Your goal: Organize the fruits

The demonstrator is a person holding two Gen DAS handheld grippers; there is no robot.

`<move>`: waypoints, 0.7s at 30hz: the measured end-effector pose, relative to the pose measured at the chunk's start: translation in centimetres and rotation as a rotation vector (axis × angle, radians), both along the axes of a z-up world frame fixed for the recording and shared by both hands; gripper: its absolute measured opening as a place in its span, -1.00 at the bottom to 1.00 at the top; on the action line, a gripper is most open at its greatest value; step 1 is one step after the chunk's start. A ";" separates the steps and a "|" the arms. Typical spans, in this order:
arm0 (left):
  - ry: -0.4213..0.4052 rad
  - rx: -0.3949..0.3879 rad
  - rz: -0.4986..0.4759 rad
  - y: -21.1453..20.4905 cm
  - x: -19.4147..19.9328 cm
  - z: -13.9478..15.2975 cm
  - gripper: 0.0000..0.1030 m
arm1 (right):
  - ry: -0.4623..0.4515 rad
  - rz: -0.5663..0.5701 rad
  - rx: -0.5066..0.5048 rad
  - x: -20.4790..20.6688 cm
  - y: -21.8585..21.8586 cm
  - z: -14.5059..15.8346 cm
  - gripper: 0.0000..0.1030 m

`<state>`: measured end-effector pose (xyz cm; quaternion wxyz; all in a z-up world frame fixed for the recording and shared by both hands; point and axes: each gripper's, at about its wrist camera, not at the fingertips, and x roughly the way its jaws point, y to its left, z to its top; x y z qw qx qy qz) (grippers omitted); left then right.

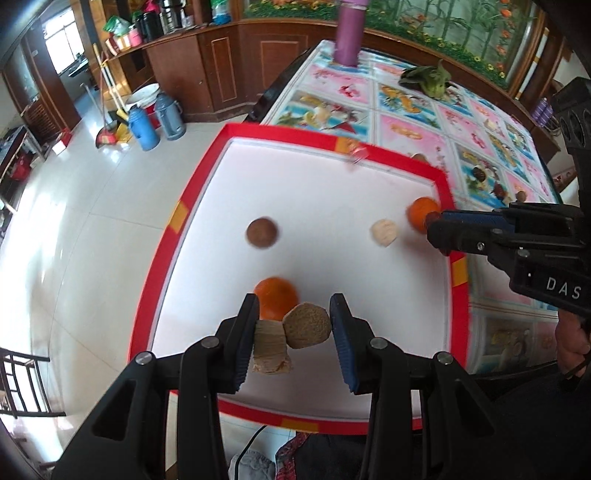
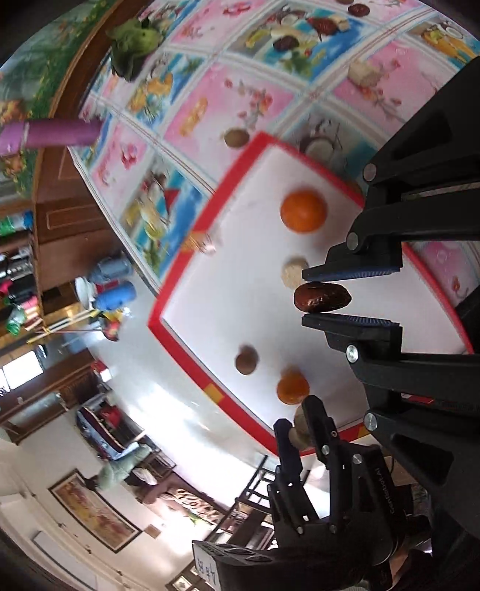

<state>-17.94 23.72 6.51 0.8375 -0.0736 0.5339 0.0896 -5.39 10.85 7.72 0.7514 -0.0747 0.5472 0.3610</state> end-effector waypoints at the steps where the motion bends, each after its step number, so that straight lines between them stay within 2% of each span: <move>1: 0.005 -0.003 0.009 0.3 -0.2 -0.3 -0.20 | 0.017 0.008 -0.003 0.0 0.4 -0.4 -0.70; 6: -0.007 0.008 -0.005 0.3 0.2 -0.3 -0.20 | 0.084 0.041 -0.062 0.0 2.1 -2.6 -0.70; 11: -0.022 0.054 -0.071 -0.7 2.0 -0.5 -0.20 | 0.128 0.061 -0.122 -0.2 2.5 -3.6 -0.70; 15: 0.006 0.139 -0.128 -2.0 3.3 -1.7 -0.20 | 0.155 0.052 -0.157 -0.2 1.9 -4.2 -0.70; 17: 0.004 0.164 -0.148 -2.5 3.7 -1.8 -0.20 | 0.133 0.055 -0.180 -0.4 1.7 -3.9 -0.69; 19: 0.005 0.179 -0.157 -2.8 4.1 -1.9 -0.19 | 0.128 0.070 -0.195 -0.6 1.5 -3.8 -0.66; 21: 0.012 0.192 -0.162 -3.0 4.5 -2.2 -0.19 | 0.112 0.081 -0.203 -0.9 1.2 -3.4 -0.49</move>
